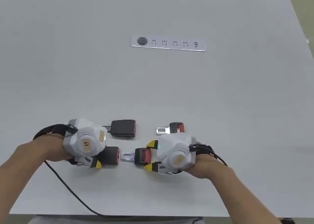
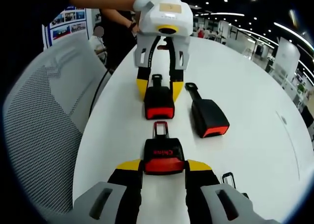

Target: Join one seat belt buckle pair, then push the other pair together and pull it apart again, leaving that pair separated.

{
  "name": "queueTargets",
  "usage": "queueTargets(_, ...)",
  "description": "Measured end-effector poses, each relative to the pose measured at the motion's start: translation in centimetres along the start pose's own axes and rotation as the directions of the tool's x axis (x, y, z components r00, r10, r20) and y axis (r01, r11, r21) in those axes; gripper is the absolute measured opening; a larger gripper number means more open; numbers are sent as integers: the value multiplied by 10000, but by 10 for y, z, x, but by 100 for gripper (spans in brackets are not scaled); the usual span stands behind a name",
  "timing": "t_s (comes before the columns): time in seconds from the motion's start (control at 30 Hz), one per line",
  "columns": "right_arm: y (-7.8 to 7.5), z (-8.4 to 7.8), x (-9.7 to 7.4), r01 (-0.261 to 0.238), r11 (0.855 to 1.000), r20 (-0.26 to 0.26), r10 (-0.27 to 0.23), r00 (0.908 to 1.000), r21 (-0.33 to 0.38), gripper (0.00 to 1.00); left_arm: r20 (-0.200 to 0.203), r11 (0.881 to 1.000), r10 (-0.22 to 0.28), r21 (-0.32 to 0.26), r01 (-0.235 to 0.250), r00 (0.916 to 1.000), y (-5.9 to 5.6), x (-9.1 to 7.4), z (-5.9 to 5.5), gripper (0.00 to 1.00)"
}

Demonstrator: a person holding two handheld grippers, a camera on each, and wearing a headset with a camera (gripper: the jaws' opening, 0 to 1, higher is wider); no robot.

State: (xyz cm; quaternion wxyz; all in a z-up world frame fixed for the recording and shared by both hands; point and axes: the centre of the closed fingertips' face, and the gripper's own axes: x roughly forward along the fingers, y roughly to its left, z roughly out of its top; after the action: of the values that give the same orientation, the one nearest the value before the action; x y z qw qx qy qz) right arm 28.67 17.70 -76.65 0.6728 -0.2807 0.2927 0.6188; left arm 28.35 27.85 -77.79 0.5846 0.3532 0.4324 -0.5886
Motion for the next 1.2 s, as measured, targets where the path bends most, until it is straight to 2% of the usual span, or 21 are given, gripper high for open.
queueTargets(0.13,0,6,3,-9,10000,44,9,10000,-60,30,-12,10000,-5,15,5,10000,1,0,-1,33)
queueTargets(0.47,0,5,11,-41,9999,16,41,10000,-99,30,14,10000,-6,33,6,10000,0,0,0,33)
queueTargets(0.73,2,14,17,-61,9998,159,64,9999,-194,30,64,10000,50,7,-50,10000,0,0,0,33)
queueTargets(0.8,1,12,18,-21,9993,7,22,10000,-387,30,117,9999,105,30,-105,9999,1,1,-2,33)
queueTargets(0.83,0,13,17,-37,9996,36,38,10000,-265,30,154,9999,143,43,-143,9998,1,1,-1,33)
queueTargets(1.07,2,13,16,-15,9995,198,21,9998,-309,29,-149,9984,159,551,-150,9998,1,0,-1,33)
queueTargets(1.2,3,14,16,26,9998,332,-20,9994,-179,29,-20,9986,154,514,-153,9999,0,-1,-2,33)
